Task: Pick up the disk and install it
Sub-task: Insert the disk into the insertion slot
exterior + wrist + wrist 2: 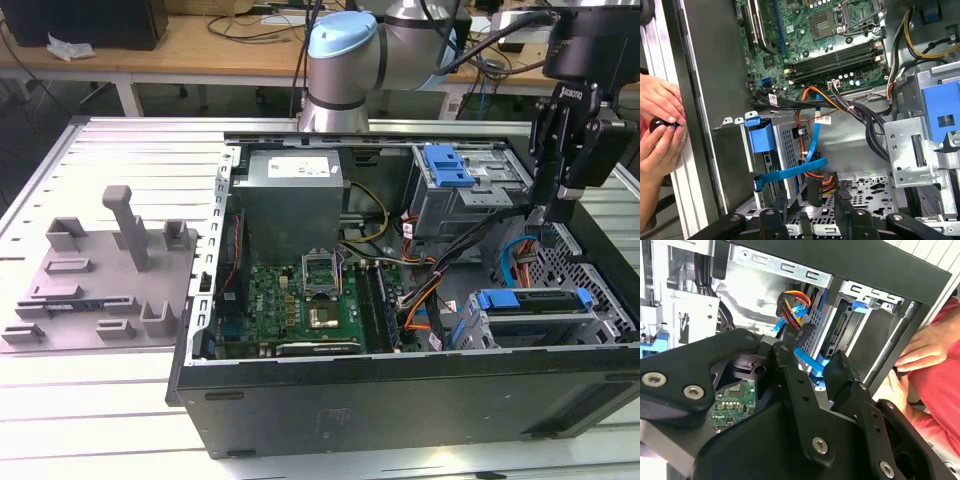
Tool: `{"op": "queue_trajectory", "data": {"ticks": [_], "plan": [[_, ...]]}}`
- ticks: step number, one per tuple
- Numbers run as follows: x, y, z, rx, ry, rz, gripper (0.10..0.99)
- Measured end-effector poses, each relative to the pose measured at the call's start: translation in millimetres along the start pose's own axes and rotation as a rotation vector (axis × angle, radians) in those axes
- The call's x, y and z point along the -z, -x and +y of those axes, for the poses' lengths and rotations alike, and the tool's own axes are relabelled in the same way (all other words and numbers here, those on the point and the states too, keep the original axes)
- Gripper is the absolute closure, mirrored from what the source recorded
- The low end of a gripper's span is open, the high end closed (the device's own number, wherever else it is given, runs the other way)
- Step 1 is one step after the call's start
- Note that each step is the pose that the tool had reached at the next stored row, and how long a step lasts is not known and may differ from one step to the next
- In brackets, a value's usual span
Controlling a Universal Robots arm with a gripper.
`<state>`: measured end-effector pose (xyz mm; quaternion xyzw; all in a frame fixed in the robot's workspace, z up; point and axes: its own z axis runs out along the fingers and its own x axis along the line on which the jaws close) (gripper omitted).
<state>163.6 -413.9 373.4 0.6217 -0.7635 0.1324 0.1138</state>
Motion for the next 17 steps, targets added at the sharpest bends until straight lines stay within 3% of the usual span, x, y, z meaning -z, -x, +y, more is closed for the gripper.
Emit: {"op": "queue_trajectory", "data": {"ticks": [1, 2, 3, 6, 7, 8, 10, 12, 13, 14, 15, 17], "plan": [[-2.1, 1.0, -0.2, -0.006, 0.001, 0.0054, 0.584], [-3.2, 3.9, 0.3, -0.008, -0.002, 0.0214, 0.584], [-2.7, 8.4, 1.2, -0.008, -0.007, 0.0472, 0.584], [-1.5, 17.3, 3.0, -0.008, -0.016, 0.0906, 0.584], [-1.6, 19.2, 3.4, -0.008, -0.018, 0.0989, 0.584], [-2.0, 22.4, 4.1, -0.009, -0.021, 0.1128, 0.584], [-2.7, 25.0, 4.7, -0.009, -0.024, 0.1273, 0.584], [-3.4, 27.2, 5.0, -0.009, -0.028, 0.1476, 0.584], [-3.7, 29.2, 5.5, -0.009, -0.032, 0.1684, 0.584], [-4.0, 30.7, 5.8, -0.009, -0.035, 0.1809, 0.596], [-4.1, 32.0, 6.0, -0.009, -0.037, 0.1913, 0.671], [-5.0, 38.0, 7.3, -0.010, -0.044, 0.2268, 0.671]]}}
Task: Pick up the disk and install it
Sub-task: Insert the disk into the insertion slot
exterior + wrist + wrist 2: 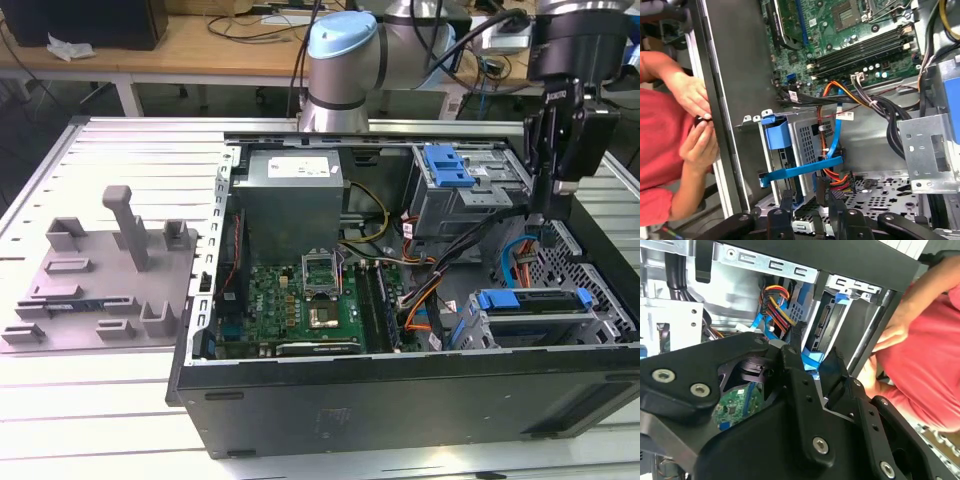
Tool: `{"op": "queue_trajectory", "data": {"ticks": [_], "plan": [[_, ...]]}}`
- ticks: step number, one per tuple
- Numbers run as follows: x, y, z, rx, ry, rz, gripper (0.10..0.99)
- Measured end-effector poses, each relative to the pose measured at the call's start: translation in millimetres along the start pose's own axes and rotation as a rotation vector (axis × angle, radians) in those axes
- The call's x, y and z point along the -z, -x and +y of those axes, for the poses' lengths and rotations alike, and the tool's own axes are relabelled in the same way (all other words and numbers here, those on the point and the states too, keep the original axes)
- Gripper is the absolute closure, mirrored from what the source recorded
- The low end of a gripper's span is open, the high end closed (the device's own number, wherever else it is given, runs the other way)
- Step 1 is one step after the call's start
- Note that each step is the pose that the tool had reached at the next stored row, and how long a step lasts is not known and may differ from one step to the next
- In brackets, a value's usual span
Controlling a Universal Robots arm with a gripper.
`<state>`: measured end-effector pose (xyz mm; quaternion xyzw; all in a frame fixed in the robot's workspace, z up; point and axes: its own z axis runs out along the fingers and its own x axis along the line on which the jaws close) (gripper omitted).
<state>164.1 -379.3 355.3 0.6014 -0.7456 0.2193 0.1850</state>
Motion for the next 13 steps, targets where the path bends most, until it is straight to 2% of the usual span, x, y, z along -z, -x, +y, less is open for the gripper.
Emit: {"op": "queue_trajectory", "data": {"ticks": [2, 3, 4, 9, 13], "plan": [[-0.1, 6.2, 1.3, 0.000, -0.004, 0.0198, 0.671], [-0.7, 9.6, 2.0, 0.000, -0.006, 0.0264, 0.686], [-1.4, 13.0, 2.8, 0.000, -0.007, 0.0329, 0.761], [-5.6, 20.4, 4.3, -0.001, -0.010, 0.0492, 0.761], [-10.1, 23.4, 4.9, -0.001, -0.012, 0.0546, 0.761]]}}
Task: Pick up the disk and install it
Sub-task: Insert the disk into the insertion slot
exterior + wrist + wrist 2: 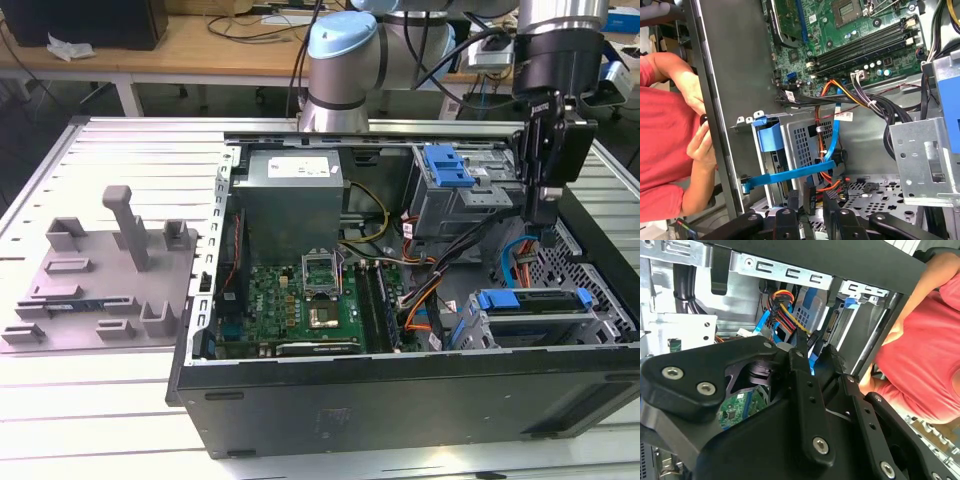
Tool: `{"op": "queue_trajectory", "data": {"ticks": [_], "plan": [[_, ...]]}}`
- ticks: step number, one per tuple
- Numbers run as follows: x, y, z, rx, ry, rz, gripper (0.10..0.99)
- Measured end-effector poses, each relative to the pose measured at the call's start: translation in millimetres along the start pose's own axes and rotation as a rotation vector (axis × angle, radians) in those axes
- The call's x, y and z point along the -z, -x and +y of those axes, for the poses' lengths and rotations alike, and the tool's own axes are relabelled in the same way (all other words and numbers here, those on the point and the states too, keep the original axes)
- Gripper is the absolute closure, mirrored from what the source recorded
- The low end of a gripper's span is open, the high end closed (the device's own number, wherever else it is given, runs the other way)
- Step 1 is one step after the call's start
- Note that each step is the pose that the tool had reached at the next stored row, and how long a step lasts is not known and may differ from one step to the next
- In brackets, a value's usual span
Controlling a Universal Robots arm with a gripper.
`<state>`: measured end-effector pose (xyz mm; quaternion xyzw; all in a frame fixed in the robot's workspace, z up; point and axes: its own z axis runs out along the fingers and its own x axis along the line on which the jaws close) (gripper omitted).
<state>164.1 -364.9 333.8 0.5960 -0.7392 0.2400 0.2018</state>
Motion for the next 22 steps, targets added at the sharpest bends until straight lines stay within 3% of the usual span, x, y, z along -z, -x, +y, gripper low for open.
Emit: {"op": "queue_trajectory", "data": {"ticks": [22], "plan": [[-7.1, -1.5, -0.4, 0.000, -0.001, 0.0033, 0.761]]}}
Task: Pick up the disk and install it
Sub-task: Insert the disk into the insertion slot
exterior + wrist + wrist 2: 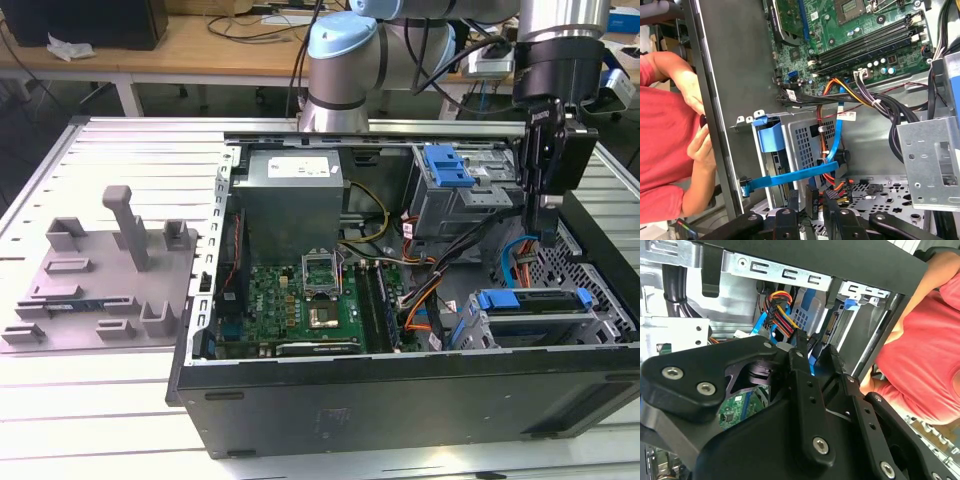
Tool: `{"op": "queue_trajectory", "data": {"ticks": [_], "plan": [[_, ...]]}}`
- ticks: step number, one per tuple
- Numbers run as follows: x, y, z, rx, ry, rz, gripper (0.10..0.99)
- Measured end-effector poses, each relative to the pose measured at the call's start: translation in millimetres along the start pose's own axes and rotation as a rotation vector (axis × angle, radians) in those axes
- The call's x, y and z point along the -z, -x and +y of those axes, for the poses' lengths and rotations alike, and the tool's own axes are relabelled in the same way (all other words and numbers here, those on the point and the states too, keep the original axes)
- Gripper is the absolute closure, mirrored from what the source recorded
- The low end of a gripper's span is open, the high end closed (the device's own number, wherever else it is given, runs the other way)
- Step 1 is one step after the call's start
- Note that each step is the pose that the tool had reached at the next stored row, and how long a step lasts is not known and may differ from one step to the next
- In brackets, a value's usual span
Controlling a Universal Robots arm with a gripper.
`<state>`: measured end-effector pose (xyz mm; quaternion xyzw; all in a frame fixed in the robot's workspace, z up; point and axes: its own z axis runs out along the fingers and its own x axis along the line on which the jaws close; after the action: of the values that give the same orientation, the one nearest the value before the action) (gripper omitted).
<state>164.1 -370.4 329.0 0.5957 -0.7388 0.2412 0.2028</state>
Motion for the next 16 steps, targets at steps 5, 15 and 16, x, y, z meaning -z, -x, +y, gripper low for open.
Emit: {"op": "queue_trajectory", "data": {"ticks": [5, 15, 16], "plan": [[0.2, 0.2, 1.4, 0.000, 0.000, 0.0001, 0.839], [-0.8, -1.2, 1.3, 0.000, 0.000, 0.0008, 0.922], [-1.5, -2.8, 0.7, 0.000, 0.001, -0.0022, 0.922]]}}
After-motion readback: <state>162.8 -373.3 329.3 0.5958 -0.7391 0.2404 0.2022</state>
